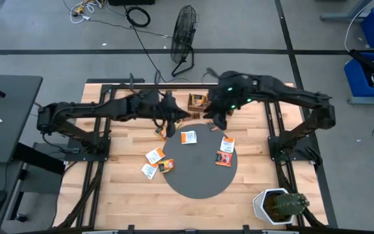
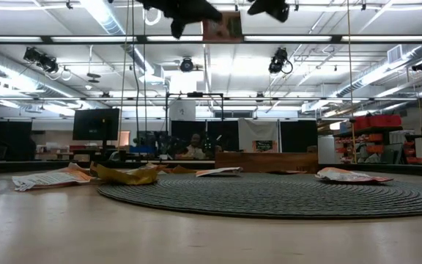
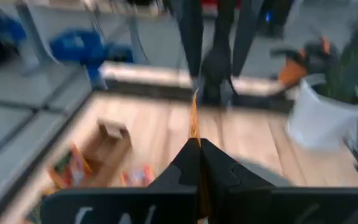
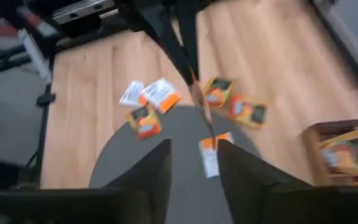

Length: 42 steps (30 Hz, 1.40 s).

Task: Pick & Place Tea
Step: Put the orange tea bag into the middle section of the wooden organizer

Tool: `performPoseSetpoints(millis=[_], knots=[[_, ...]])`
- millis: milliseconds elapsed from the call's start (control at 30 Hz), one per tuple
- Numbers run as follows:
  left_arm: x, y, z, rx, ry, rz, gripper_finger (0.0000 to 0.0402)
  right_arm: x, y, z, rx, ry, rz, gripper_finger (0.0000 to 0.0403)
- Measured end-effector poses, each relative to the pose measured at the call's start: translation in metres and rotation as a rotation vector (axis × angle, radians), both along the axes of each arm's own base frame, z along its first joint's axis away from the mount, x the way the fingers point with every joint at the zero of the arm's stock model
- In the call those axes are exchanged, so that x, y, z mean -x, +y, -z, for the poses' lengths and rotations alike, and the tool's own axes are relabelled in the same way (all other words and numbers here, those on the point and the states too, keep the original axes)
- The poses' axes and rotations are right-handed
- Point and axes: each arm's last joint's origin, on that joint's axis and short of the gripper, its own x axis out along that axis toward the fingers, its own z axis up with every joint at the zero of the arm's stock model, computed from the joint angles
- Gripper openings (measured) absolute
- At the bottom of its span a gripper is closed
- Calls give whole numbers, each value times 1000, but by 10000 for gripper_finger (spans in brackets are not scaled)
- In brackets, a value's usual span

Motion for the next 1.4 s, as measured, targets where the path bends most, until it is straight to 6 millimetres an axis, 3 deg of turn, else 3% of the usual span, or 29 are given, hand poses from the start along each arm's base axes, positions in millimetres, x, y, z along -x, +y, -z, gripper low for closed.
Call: performPoseSetpoints(millis=[167,333,667,900,1100,1400], knots=[[7,0,-27,-42,-204,-24,2,19,-1,-28,56,-174,31,191],[9,-1,-45,-32,-382,0,2,27,-3,-53,100,-376,57,205],[11,-1,-57,-27,-506,4,2,17,-7,-51,68,-405,33,190],[10,-4,-56,-24,-498,12,2,8,-7,-44,25,-376,22,136],[9,-3,-51,-16,-445,10,2,9,-5,-44,4,-374,-22,16],[8,-3,-45,21,-395,7,28,17,-5,-37,38,-268,9,2]])
